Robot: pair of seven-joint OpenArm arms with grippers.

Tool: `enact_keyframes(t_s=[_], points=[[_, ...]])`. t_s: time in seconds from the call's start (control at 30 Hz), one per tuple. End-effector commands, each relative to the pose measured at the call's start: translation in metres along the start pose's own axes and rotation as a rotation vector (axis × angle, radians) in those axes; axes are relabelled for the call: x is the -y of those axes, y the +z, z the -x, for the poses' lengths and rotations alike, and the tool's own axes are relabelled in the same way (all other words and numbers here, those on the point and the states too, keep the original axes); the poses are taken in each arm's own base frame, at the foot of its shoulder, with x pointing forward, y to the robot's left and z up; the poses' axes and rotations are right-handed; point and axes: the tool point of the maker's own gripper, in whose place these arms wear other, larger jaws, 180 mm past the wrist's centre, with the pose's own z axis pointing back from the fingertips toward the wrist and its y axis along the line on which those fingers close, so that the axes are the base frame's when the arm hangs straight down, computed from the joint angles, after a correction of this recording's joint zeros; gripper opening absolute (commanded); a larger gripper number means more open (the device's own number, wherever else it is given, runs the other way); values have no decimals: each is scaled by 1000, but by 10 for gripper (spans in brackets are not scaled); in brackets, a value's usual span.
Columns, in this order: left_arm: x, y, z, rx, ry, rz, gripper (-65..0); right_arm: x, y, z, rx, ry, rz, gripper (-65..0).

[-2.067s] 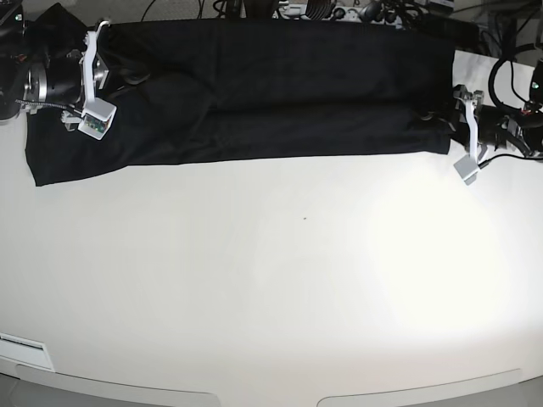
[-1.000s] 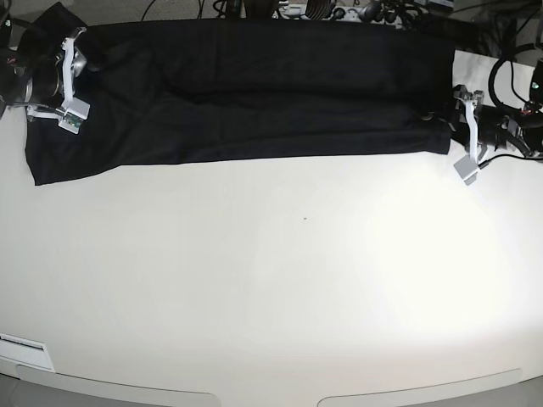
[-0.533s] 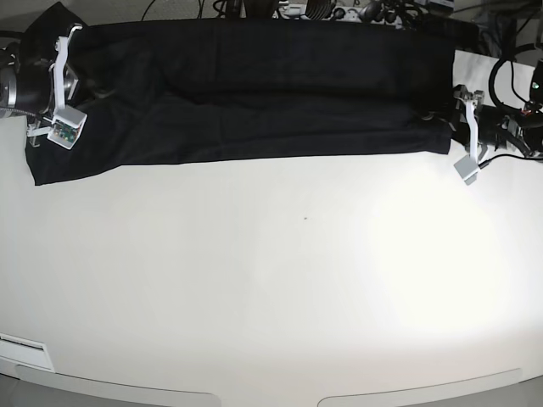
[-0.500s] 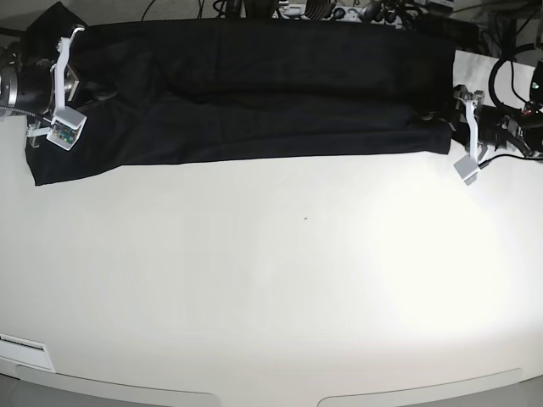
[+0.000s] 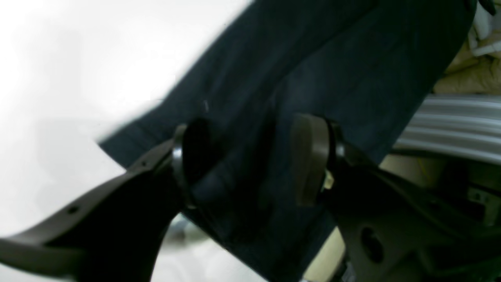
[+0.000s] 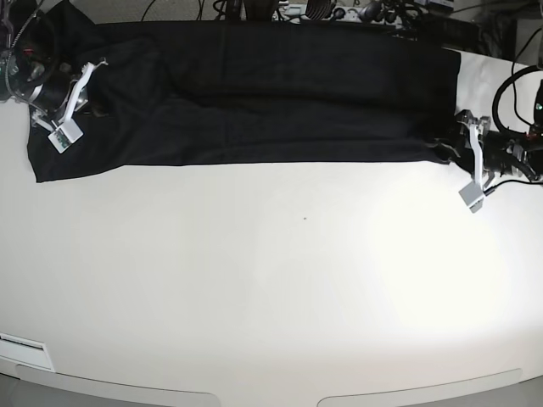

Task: Fold the T-shirt properly
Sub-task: 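Release the folded strip and withdraw both grippers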

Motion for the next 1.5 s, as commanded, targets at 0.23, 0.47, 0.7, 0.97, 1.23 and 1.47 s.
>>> enact_keyframes(t_s=[0.23, 0.47, 0.7, 0.97, 1.23, 1.47], points=[[-7, 22, -22, 46, -40, -44, -294, 18, -33, 24, -196, 232, 97, -650], [-8, 24, -24, 55, -40, -49, -294, 77, -21, 4, -154, 46, 440, -650], [-23, 61, -57, 223, -50, -145, -294, 99, -7, 21, -198, -120, 639, -650], [-34, 98, -75, 336, -7, -224, -294, 128, 18, 2, -90, -250, 824, -650], [-32, 94, -70, 322, 29, -205, -294, 132, 84, -74, 185, -227, 886, -310], [-19, 44, -51, 325, 132, -88, -294, 136, 127, -81, 247, -197, 948, -311]])
